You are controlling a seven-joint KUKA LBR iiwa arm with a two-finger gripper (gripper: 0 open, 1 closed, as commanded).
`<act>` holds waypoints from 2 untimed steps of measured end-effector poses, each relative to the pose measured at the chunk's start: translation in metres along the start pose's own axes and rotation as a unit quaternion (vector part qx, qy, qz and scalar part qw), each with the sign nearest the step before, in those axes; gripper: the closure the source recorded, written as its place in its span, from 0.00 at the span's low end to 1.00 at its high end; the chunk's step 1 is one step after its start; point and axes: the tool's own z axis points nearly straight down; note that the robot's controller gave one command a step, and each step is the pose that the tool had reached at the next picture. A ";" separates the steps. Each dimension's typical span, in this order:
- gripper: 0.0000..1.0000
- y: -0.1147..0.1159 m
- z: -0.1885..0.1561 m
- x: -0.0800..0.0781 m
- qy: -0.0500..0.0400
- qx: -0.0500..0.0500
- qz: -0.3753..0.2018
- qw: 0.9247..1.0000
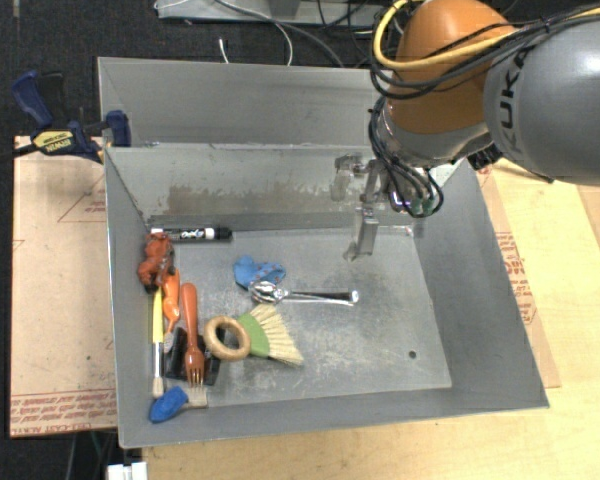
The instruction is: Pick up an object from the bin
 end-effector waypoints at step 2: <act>0.00 0.006 0.086 0.021 -0.005 -0.001 0.018 1.000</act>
Offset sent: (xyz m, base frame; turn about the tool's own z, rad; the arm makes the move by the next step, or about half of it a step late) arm -0.0395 0.0091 -0.1511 0.0638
